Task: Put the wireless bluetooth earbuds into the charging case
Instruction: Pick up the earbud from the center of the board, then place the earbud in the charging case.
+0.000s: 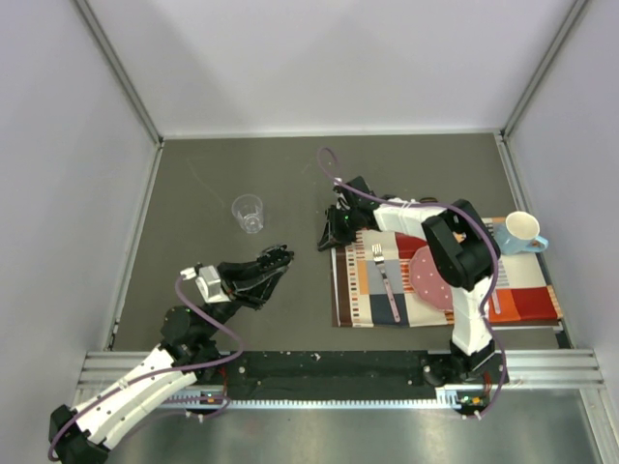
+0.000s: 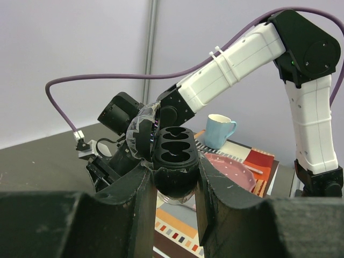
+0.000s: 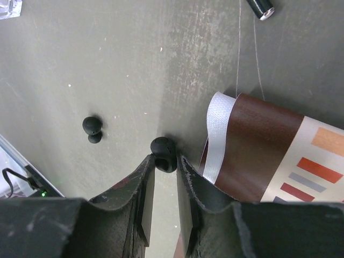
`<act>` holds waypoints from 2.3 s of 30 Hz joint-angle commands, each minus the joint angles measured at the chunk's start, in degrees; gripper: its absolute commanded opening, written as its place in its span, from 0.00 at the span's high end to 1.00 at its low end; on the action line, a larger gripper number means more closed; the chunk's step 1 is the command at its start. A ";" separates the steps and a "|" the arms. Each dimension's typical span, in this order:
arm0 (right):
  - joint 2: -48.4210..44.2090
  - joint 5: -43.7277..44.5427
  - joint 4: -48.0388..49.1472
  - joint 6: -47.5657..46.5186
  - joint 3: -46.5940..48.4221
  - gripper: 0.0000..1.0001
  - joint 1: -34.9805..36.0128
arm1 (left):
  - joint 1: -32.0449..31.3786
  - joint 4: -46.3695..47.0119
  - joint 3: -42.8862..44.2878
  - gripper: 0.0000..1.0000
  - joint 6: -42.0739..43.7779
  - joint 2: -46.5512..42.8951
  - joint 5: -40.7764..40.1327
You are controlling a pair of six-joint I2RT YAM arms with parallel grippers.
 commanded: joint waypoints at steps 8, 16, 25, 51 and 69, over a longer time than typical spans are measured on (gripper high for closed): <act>-1.55 3.28 -0.72 -2.04 -2.36 0.85 -0.91 | -0.20 1.80 1.21 1.00 -0.81 0.52 -0.74; -2.69 3.10 0.07 -2.65 -2.89 1.00 -1.00 | -0.12 1.98 1.39 1.00 -0.63 0.70 -0.48; -13.82 4.24 0.51 -6.16 -6.05 1.00 -0.91 | -0.20 1.72 1.56 1.00 -0.37 0.61 -0.47; -57.89 -28.02 -14.94 -61.71 -3.42 1.00 4.53 | -0.20 -1.53 7.80 1.00 9.03 6.93 12.87; -51.74 -16.85 -27.27 -75.95 5.72 1.00 18.51 | -0.20 -1.71 11.23 1.00 9.39 12.56 17.89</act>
